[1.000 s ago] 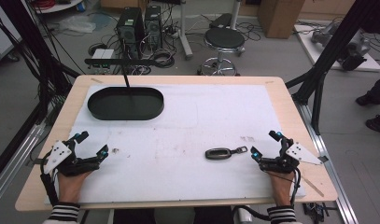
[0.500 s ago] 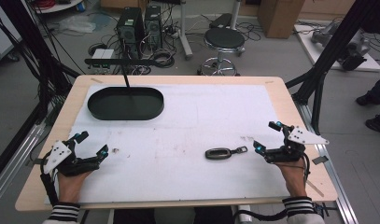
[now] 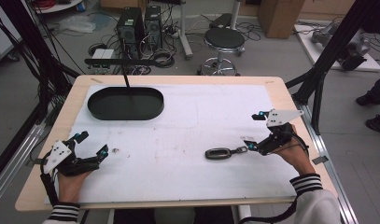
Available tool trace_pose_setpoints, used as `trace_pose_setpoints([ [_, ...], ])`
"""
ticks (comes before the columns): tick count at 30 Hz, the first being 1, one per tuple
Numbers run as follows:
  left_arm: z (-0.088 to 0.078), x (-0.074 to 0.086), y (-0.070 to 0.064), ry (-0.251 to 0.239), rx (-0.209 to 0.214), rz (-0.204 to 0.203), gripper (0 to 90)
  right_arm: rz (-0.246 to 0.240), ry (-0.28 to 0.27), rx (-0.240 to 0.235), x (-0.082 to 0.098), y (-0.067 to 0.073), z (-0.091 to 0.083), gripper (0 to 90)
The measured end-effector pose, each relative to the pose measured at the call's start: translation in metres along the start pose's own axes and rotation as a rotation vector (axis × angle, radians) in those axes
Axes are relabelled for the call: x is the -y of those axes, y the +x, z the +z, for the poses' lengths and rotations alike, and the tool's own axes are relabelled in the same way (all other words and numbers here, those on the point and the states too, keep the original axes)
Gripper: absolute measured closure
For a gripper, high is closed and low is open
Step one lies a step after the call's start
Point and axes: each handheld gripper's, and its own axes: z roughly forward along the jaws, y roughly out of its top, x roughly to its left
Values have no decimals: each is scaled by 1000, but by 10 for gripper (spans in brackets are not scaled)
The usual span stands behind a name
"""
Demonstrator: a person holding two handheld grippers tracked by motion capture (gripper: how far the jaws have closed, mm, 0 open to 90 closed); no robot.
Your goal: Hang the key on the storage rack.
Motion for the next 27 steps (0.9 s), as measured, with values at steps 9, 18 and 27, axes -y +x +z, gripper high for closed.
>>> trace_pose_setpoints([
  [9,0,0,0,-2,-2,-1,67,-83,125,-90,-11,-6,23,5],
  [18,0,0,-1,-4,-2,1,67,-150,216,-153,-11,-6,39,27],
  [27,0,0,-1,-4,-1,0,67,-196,325,-207,-7,-2,56,49],
])
